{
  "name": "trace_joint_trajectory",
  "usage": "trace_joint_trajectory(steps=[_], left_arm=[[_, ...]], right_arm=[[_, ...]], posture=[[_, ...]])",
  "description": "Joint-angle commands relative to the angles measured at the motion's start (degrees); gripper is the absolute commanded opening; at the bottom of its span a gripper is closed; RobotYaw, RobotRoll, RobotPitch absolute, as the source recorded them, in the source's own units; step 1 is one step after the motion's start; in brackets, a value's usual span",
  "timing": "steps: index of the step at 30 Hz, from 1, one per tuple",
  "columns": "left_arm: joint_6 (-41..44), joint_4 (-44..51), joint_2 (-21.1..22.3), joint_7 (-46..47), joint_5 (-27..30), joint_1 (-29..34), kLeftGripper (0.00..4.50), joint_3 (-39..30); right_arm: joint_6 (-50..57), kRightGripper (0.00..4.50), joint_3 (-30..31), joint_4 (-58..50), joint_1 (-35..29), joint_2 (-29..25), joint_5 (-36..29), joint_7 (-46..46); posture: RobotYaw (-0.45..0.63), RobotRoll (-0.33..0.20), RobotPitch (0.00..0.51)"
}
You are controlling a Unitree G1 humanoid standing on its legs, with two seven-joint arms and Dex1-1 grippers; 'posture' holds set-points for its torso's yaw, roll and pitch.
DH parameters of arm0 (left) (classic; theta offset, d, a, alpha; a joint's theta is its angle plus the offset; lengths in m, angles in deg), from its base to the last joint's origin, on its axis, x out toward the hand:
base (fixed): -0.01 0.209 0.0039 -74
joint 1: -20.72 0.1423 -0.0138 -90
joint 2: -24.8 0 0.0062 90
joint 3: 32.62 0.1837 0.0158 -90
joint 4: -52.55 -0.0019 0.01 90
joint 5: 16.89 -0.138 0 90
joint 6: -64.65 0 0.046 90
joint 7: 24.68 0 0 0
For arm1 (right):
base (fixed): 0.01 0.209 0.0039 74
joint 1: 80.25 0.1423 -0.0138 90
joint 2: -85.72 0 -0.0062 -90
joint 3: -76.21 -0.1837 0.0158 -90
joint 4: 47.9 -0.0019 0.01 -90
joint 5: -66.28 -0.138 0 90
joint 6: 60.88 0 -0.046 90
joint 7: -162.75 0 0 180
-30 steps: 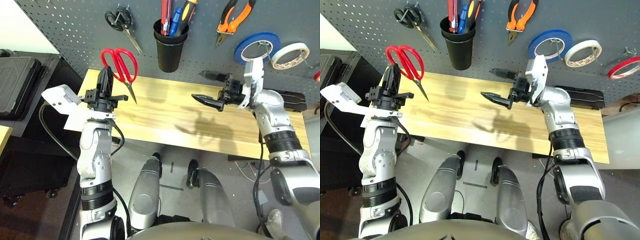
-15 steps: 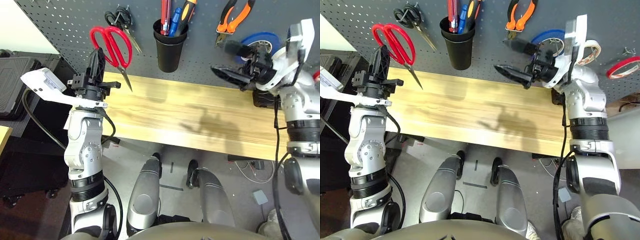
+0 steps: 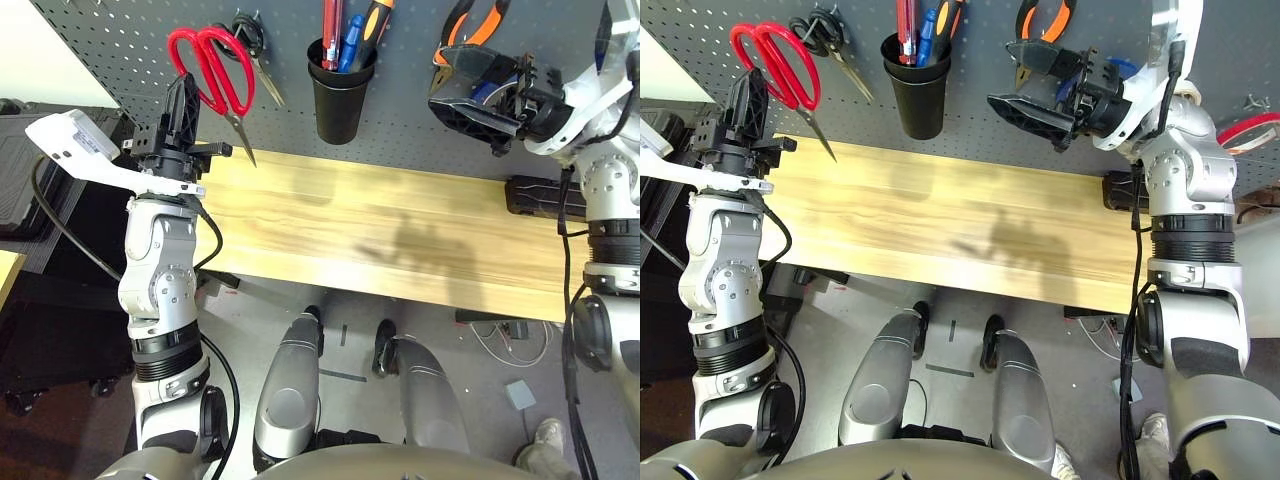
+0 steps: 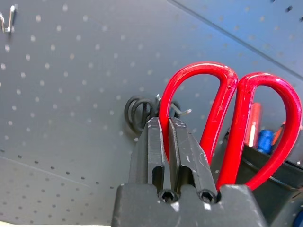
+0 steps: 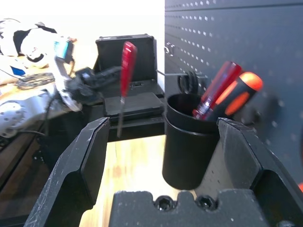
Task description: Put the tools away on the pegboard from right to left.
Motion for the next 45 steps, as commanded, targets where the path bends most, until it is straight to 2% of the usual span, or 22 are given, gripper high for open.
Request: trace_joint_trajectory(steps=[1,14,23,37,45], left_arm=[[-0.23,-2.04,0.32,-0.12,-0.99,-0.97,0.02,0.18],[-3.41,-15.33,2.01,0.28,-5.27,-8.44,0.02,-1.51],[-5.21,-20.80,2.74,0.70,-7.06,-10.86,0.02,-2.58],[-12.47,-41.99,3.72,0.38,-12.73,-20.81,0.02,-2.08],[-15.36,-49.41,4.44,-1.76,-14.77,-23.64,0.02,-0.83]], right_arm=[[0.62,4.50,0.45,-2.20,-0.66,0.42,-0.48,0.37],[-0.71,4.50,2.21,-3.24,-1.08,3.02,0.88,1.45],[-1.03,4.50,2.80,-3.58,-1.81,3.79,1.20,1.35],[-1.76,4.50,3.92,-3.69,-2.11,4.69,2.05,1.44],[-3.11,4.50,3.86,-3.24,-2.68,5.14,2.36,2.07]], posture=[[0.30,0.000,0.262],[0.30,0.000,0.267],[0.30,0.000,0.270],[0.29,0.000,0.270],[0.29,0.000,0.269]])
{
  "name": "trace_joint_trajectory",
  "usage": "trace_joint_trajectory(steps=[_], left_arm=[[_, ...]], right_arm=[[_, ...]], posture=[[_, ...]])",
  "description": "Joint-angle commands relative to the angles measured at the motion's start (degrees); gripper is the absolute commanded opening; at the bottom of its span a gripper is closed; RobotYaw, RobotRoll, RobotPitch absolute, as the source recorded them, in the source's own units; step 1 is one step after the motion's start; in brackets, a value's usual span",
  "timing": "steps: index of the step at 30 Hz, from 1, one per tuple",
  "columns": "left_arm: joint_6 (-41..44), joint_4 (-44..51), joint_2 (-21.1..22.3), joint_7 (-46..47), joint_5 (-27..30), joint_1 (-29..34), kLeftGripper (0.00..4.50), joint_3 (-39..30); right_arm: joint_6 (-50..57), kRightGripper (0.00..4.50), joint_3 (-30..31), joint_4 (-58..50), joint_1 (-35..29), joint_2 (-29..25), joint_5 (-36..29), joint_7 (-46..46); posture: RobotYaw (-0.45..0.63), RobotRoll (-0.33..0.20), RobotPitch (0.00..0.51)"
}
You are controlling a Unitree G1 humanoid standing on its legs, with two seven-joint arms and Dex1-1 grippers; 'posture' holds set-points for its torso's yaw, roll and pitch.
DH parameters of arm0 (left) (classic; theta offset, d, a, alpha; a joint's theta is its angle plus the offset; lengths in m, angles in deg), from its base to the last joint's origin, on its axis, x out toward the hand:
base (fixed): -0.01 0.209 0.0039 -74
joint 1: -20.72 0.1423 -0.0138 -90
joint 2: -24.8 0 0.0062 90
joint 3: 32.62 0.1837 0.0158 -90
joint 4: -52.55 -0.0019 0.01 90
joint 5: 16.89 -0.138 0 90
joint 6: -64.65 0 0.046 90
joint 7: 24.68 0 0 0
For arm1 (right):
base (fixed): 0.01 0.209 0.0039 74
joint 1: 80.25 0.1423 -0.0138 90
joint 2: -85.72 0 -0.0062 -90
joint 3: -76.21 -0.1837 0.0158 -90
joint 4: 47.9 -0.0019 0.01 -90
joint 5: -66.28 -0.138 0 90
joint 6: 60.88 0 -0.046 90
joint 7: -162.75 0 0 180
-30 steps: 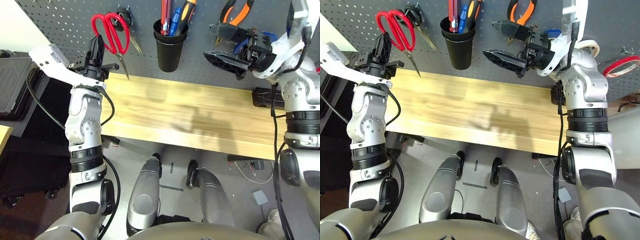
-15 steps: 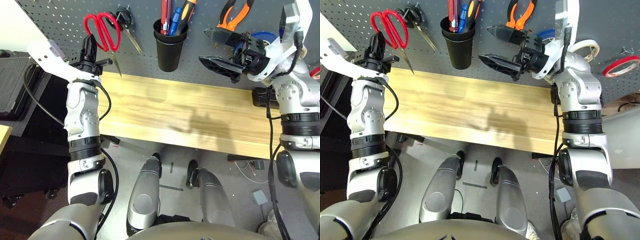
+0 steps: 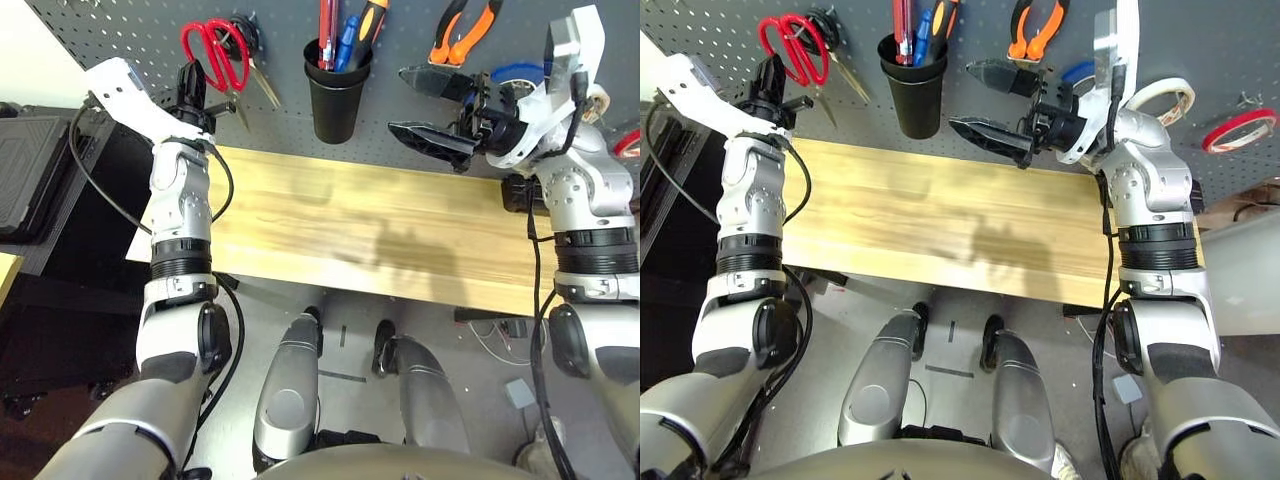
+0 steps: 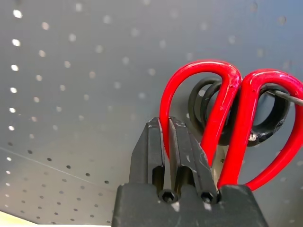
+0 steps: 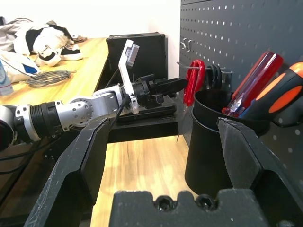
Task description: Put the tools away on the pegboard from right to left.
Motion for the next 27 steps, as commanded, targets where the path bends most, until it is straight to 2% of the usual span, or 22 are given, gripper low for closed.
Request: trace_joint_trajectory(steps=[1,15,19,24,27], left_arm=[[-0.54,-3.88,0.53,-0.59,-1.77,0.26,0.02,0.60],[-0.76,-8.42,0.76,-1.95,-3.66,0.03,0.02,1.64],[1.49,-5.84,0.48,-3.33,-3.04,2.19,1.28,2.25],[5.49,1.45,0.14,-6.07,-1.88,8.07,3.30,3.74],[8.24,7.84,-0.16,-7.57,-1.64,13.73,4.48,5.06]], right_arm=[[-1.36,4.50,-0.12,-1.04,-0.95,0.15,0.32,0.07],[-3.15,4.50,-0.37,-0.14,-0.55,0.98,0.20,0.73],[-3.39,4.50,-0.30,-0.22,-0.63,1.24,0.16,1.02],[-3.56,4.50,-0.28,-0.47,-1.08,1.62,0.14,1.47],[-3.39,4.50,-0.25,-0.84,-2.28,1.70,0.15,1.77]], posture=[[0.29,0.000,0.269],[0.28,0.000,0.262],[0.28,0.000,0.261],[0.28,0.000,0.263],[0.28,0.000,0.267]])
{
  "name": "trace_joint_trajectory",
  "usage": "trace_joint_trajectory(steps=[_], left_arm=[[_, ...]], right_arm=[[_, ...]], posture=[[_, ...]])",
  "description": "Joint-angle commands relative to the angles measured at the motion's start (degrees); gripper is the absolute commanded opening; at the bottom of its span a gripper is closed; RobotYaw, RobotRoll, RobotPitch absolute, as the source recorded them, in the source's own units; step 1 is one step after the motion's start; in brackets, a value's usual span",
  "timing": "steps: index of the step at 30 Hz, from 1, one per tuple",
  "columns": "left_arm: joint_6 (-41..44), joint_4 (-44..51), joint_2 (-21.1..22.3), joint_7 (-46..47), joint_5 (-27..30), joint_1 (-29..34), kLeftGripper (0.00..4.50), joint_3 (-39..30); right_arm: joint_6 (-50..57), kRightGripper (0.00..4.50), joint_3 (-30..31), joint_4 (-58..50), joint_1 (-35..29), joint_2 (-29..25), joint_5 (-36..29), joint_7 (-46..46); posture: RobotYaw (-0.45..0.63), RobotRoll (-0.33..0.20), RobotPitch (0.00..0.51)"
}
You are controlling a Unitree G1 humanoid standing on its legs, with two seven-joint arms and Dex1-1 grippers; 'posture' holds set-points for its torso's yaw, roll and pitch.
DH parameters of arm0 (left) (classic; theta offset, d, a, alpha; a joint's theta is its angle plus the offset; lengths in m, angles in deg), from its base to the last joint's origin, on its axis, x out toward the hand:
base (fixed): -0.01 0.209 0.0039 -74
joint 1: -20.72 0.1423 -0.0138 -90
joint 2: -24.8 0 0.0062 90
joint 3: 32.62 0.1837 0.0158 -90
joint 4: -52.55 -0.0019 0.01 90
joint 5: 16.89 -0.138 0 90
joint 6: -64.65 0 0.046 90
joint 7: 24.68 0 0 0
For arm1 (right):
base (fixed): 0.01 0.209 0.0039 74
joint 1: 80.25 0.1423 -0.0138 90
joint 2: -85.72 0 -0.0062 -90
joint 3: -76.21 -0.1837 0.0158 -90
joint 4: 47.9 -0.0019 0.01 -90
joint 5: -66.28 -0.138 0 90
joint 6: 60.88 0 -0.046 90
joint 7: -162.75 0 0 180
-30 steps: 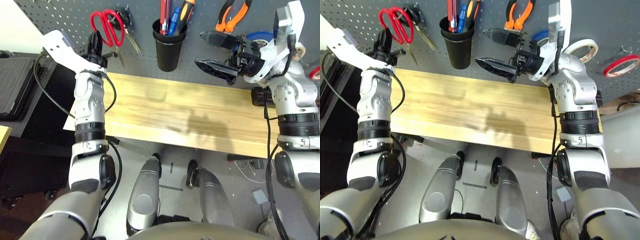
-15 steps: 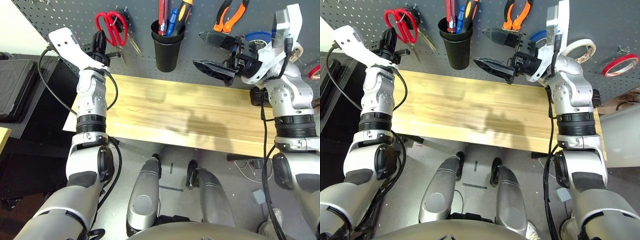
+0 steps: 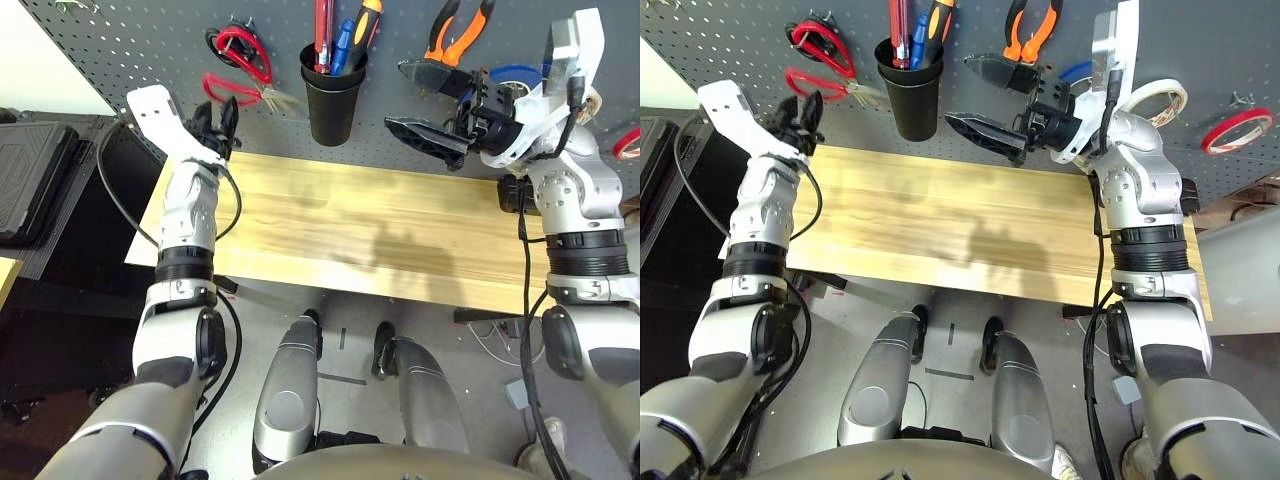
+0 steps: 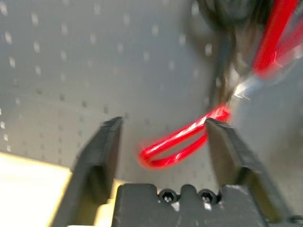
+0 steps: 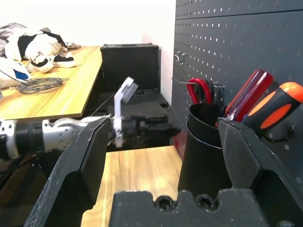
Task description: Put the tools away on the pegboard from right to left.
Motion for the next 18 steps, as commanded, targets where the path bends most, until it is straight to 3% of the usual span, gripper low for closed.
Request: trace_joint_trajectory(steps=[1,11,18], left_arm=[[3.39,7.89,-0.57,-2.00,0.38,6.34,4.48,1.88],[7.26,19.24,0.06,-2.11,1.18,18.36,4.48,0.93],[6.90,21.91,0.26,-1.83,1.80,22.05,4.48,-0.47]], right_arm=[[-0.01,4.50,-0.23,-1.36,-2.51,-0.04,0.04,0.51],[0.96,4.50,-0.65,-5.01,-9.55,-0.23,-0.17,3.80],[-1.30,4.50,-1.19,-4.46,-13.07,0.11,1.92,7.71]], posture=[[0.28,0.000,0.270],[0.28,0.000,0.277],[0.28,0.000,0.280]])
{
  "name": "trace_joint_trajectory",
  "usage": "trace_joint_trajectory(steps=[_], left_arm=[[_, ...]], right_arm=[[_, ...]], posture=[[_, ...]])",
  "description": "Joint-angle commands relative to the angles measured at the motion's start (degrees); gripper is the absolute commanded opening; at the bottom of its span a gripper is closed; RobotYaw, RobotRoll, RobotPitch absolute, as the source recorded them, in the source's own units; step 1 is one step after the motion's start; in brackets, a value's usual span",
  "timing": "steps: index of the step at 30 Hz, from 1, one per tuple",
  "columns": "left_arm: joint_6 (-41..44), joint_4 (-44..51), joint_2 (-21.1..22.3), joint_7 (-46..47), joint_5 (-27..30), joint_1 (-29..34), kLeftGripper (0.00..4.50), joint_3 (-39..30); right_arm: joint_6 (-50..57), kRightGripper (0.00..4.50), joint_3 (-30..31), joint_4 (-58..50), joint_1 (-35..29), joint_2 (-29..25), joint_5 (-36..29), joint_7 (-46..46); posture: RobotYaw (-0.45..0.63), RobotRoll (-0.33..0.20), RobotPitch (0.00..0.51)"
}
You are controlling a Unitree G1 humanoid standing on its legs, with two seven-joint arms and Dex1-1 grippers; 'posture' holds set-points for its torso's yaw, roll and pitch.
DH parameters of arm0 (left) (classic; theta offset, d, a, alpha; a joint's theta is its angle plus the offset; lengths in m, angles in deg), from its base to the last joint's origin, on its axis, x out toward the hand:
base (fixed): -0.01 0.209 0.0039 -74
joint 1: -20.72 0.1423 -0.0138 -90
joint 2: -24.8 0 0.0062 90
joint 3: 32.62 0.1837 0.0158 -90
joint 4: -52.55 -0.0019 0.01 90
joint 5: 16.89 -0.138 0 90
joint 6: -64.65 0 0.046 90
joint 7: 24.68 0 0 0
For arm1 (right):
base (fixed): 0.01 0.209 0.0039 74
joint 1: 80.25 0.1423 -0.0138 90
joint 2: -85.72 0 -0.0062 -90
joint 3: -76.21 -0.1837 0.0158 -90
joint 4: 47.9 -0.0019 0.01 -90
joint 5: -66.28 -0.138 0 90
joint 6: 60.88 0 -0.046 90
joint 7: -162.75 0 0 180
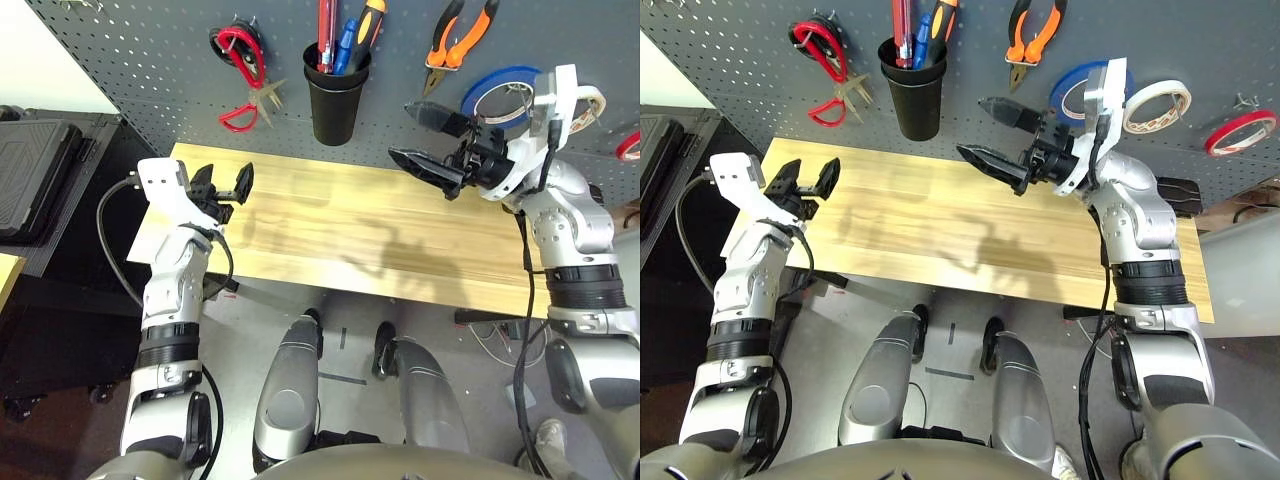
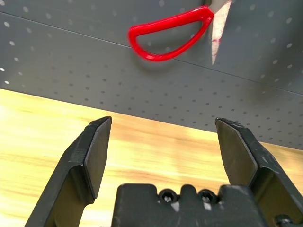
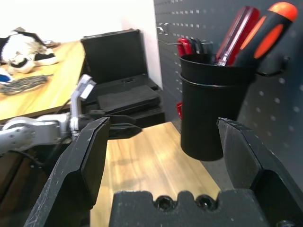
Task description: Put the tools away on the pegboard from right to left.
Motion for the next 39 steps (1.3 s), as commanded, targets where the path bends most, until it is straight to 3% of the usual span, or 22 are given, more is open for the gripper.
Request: trace_joint_trajectory(steps=[1,16,26,39], left_arm=[[-0.45,1.33,0.10,0.23,0.51,2.38,4.48,-1.42],[-8.78,-2.64,0.02,3.90,-0.72,4.07,4.48,-6.47],[-14.97,-11.27,2.66,5.10,-2.45,1.56,4.48,-8.61],[-20.13,-19.27,5.24,4.56,-2.93,-1.97,4.48,-8.86]], right_arm=[[-1.92,4.50,-1.24,-0.17,-2.48,0.00,1.75,2.63],[-12.01,4.50,-7.33,8.54,-9.93,3.16,11.11,24.53],[-21.13,4.50,-13.30,18.60,-12.13,3.73,17.33,41.92],[-32.00,4.50,-17.75,31.21,-12.50,0.48,20.36,51.99]], posture=[[0.28,0.000,0.280],[0.25,0.000,0.272],[0.21,0.000,0.259],[0.17,0.000,0.245]])
